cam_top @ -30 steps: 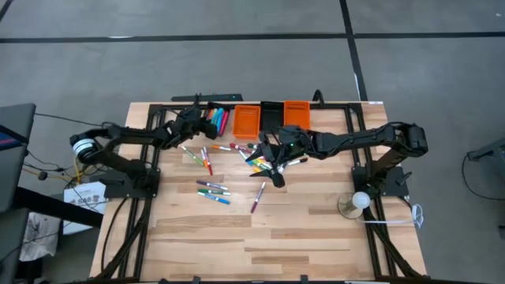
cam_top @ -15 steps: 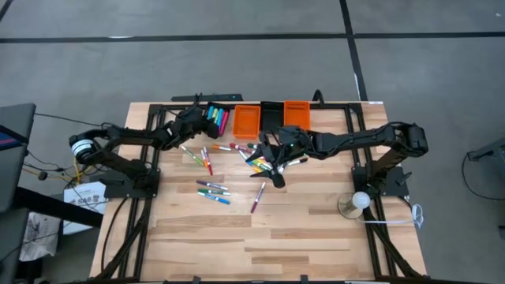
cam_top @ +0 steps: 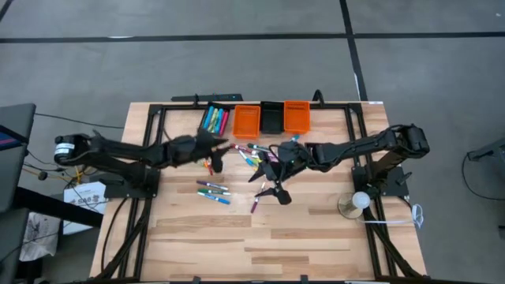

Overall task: Pick & Place Markers
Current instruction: Put the big light green marker pen into the right orange basket

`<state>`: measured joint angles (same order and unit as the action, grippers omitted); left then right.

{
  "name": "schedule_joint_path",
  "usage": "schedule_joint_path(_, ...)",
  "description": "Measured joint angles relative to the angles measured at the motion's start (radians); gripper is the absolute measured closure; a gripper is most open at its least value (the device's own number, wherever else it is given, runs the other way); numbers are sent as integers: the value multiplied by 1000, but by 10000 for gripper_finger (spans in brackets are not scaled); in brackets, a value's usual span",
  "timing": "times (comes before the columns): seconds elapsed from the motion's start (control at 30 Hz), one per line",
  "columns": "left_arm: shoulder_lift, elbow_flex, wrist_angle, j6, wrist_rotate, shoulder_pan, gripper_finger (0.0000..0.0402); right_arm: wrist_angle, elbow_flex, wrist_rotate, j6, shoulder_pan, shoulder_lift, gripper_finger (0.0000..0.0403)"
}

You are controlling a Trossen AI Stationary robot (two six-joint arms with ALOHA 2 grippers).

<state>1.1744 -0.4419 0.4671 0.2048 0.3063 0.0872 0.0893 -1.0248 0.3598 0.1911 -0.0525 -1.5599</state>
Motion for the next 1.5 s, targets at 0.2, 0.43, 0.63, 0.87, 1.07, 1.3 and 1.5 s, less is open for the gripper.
schedule_joint_path(0.2,-18,0,6,-103,0,-171,248,-166,0,-178,3,8,0,159)
schedule_joint_path(0.43,-18,0,5,-181,-160,-231,247,-415,0,-262,-33,54,0,159)
schedule_joint_path(0.63,-17,0,-7,-182,-239,-230,247,-356,69,-261,-45,86,1,159)
schedule_joint_path(0.87,-14,0,-25,-174,-240,-230,247,-262,134,-259,-34,108,1,159)
schedule_joint_path(1.07,28,1,-19,-110,-240,-230,247,-185,223,-263,-73,123,1,159)
schedule_joint_path(1.3,102,1,19,-24,-240,-230,247,-168,255,-493,-185,127,1,159)
schedule_joint_path(1.5,163,1,84,16,-240,-247,247,-224,256,-622,-315,127,1,159)
